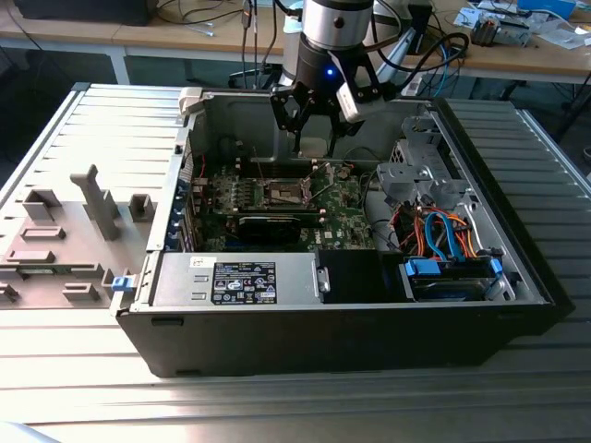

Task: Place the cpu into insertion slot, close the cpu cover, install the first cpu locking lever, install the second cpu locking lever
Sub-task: 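Place the cpu into insertion slot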

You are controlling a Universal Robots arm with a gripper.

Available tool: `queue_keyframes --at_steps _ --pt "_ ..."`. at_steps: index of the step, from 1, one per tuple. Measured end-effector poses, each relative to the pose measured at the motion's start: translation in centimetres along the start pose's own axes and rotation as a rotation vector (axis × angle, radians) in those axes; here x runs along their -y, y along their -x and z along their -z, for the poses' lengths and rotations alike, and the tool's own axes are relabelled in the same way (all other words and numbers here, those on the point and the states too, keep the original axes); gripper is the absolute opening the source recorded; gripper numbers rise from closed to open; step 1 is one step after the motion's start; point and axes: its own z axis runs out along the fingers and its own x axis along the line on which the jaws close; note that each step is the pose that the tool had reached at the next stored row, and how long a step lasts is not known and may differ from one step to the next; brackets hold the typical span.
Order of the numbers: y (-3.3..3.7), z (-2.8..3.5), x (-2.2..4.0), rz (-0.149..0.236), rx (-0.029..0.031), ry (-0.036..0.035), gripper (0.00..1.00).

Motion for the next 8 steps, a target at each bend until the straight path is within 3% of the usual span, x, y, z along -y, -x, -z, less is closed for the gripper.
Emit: queue_keyframes --at_steps 8 --pt "0.0 -0.04 0.0 -0.011 0.0008 0.0003 0.54"
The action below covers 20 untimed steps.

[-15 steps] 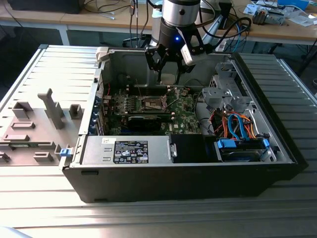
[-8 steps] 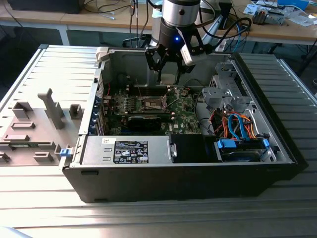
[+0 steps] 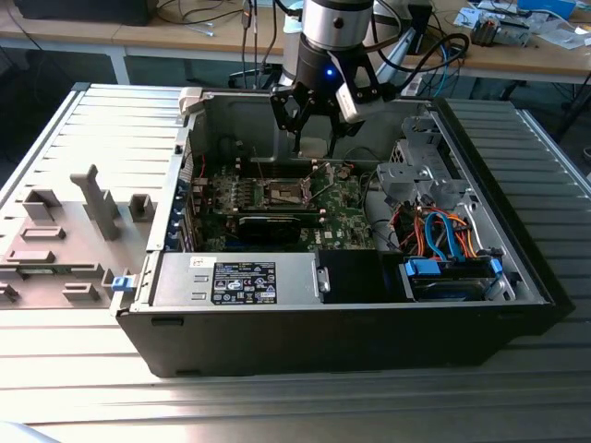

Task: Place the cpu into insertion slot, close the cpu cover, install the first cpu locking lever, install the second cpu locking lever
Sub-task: 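Place the cpu into insertion slot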

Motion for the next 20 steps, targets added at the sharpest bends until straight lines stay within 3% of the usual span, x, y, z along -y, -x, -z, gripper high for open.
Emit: queue_keyframes --at_steps 20 --pt "0.0 -0.09 0.01 -0.026 0.0021 0.0004 0.54"
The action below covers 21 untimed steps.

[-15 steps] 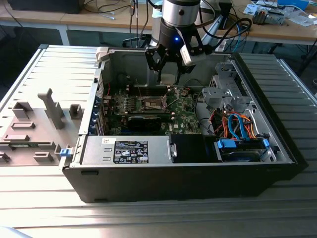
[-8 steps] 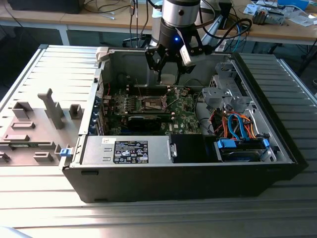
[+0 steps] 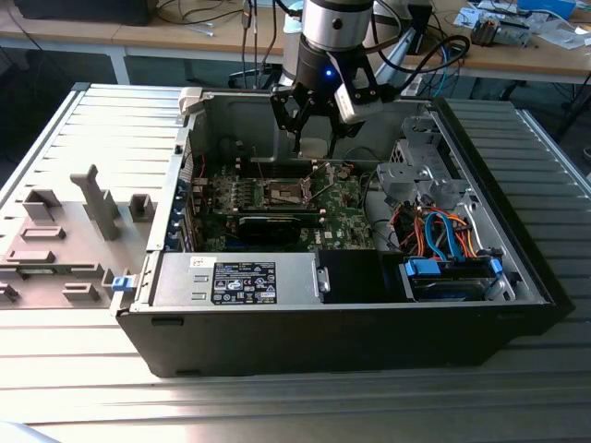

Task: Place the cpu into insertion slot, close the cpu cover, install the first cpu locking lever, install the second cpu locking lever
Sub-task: 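Place the cpu into insertion slot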

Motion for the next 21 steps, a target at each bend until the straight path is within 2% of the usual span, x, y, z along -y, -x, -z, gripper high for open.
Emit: queue_keyframes --at_steps 21 --pt "0.0 -0.09 0.01 -0.03 0.0023 0.0006 0.54"
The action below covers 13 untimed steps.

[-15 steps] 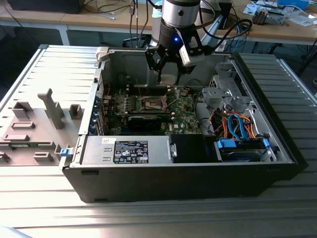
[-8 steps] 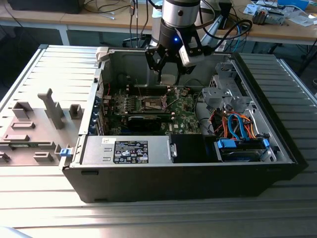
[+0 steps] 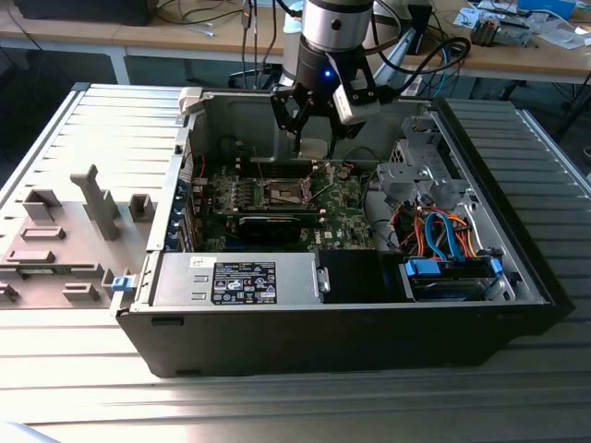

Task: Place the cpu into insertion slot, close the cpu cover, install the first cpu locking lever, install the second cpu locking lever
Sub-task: 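Place the cpu into insertion slot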

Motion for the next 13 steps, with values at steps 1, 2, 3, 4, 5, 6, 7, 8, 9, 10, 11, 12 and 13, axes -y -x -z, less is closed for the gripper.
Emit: queue_keyframes --at_steps 1,2,3,4,5,6,7,8,9,10,11,12,13 --pt "0.0 0.0 0.0 -0.001 0.0001 0.0 0.54" --pt "0.0 -0.01 0.0 -0.003 0.0002 0.0 0.54" --pt "0.0 -0.02 0.0 -0.005 0.0004 0.0001 0.54" --pt "0.0 -0.03 0.0 -0.008 0.0006 0.0001 0.54" --pt "0.0 -0.03 0.0 -0.009 0.0007 0.0001 0.54" --pt "0.0 -0.03 0.0 -0.01 0.0007 0.0002 0.54" --pt "0.0 -0.04 0.0 -0.011 0.0009 0.0002 0.54" --pt "0.0 -0.04 0.0 -0.012 0.0009 0.0002 0.54" --pt "0.0 -0.05 0.0 -0.013 0.001 0.0003 0.54" --pt "0.0 -0.05 0.0 -0.014 0.0011 0.0003 0.54" --pt "0.0 -0.05 0.0 -0.015 0.0011 0.0003 0.54" --pt "0.0 -0.06 0.0 -0.016 0.0012 0.0003 0.54" --pt "0.0 -0.06 0.01 -0.017 0.0013 0.0003 0.54"
